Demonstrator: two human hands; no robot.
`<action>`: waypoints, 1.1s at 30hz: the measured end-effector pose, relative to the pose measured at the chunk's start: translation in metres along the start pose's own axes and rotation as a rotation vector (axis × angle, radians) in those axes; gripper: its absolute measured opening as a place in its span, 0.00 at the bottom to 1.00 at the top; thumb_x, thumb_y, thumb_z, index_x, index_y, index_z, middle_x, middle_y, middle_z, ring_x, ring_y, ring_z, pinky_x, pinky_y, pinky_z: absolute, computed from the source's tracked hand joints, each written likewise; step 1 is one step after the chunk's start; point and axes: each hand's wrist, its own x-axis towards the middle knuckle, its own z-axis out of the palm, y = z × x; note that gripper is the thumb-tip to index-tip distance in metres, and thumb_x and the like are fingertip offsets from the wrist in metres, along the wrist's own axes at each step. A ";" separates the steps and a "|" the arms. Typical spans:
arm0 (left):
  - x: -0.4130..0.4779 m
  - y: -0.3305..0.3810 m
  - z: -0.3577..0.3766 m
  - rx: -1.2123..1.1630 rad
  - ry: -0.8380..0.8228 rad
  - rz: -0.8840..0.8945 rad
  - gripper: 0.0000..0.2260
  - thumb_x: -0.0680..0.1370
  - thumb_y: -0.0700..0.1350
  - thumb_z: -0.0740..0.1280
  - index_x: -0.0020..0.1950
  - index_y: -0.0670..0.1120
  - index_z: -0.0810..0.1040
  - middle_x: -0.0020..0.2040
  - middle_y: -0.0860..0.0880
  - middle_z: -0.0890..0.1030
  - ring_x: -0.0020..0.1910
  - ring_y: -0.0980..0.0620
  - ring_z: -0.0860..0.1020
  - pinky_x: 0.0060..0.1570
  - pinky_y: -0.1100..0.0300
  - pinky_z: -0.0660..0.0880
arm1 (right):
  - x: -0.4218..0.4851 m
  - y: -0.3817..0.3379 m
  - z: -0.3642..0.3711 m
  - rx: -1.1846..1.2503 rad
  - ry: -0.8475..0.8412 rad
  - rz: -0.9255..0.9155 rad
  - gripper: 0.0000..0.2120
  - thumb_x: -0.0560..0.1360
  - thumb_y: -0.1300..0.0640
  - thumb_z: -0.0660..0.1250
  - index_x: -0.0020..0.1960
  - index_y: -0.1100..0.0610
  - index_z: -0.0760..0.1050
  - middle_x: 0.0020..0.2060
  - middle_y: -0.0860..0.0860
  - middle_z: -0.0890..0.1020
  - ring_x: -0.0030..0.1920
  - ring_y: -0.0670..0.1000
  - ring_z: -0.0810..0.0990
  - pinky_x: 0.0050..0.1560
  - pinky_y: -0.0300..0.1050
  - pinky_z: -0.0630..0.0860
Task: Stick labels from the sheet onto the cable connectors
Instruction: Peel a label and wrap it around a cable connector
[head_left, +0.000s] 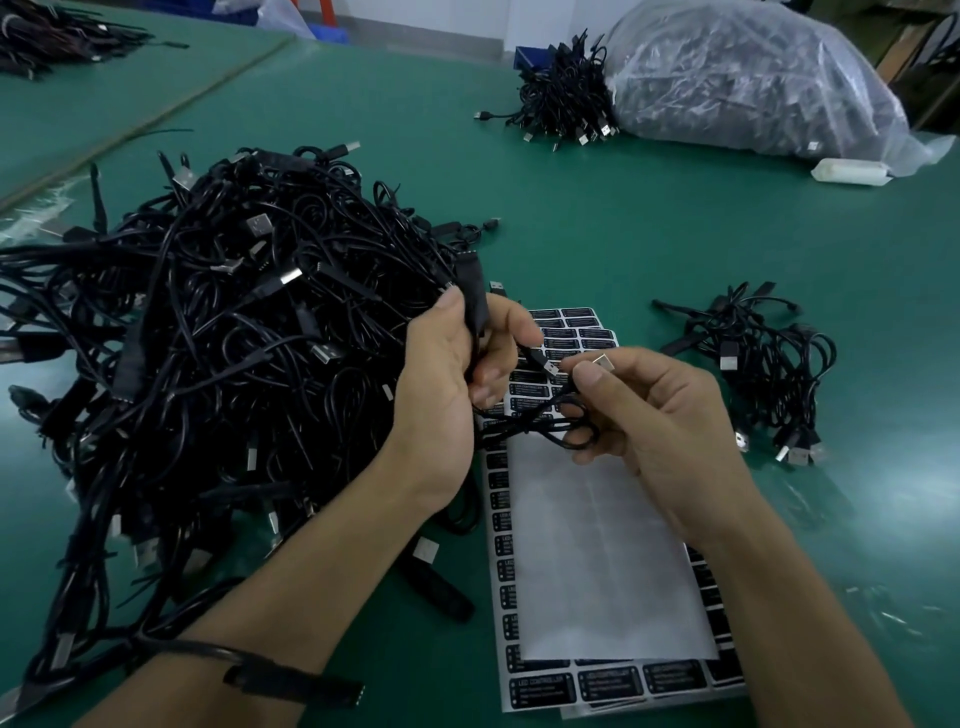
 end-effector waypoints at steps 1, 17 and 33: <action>0.000 0.000 0.000 0.002 -0.010 -0.005 0.24 0.82 0.53 0.45 0.39 0.43 0.75 0.26 0.56 0.62 0.26 0.57 0.58 0.28 0.65 0.61 | 0.000 0.001 0.000 -0.004 0.003 -0.002 0.06 0.70 0.51 0.71 0.41 0.50 0.86 0.31 0.53 0.83 0.28 0.50 0.81 0.29 0.40 0.78; 0.001 -0.003 -0.003 0.067 -0.043 0.070 0.16 0.82 0.50 0.58 0.41 0.53 0.84 0.29 0.56 0.71 0.30 0.60 0.67 0.33 0.69 0.67 | 0.001 0.002 0.000 -0.018 0.022 -0.027 0.05 0.71 0.53 0.70 0.41 0.48 0.86 0.32 0.52 0.83 0.29 0.49 0.81 0.30 0.41 0.80; -0.007 -0.002 0.001 0.236 0.264 0.268 0.09 0.73 0.39 0.77 0.47 0.52 0.84 0.37 0.52 0.86 0.26 0.53 0.81 0.23 0.64 0.74 | -0.002 0.002 0.006 -0.125 0.025 -0.165 0.09 0.77 0.63 0.70 0.55 0.54 0.82 0.45 0.55 0.85 0.43 0.48 0.84 0.42 0.39 0.80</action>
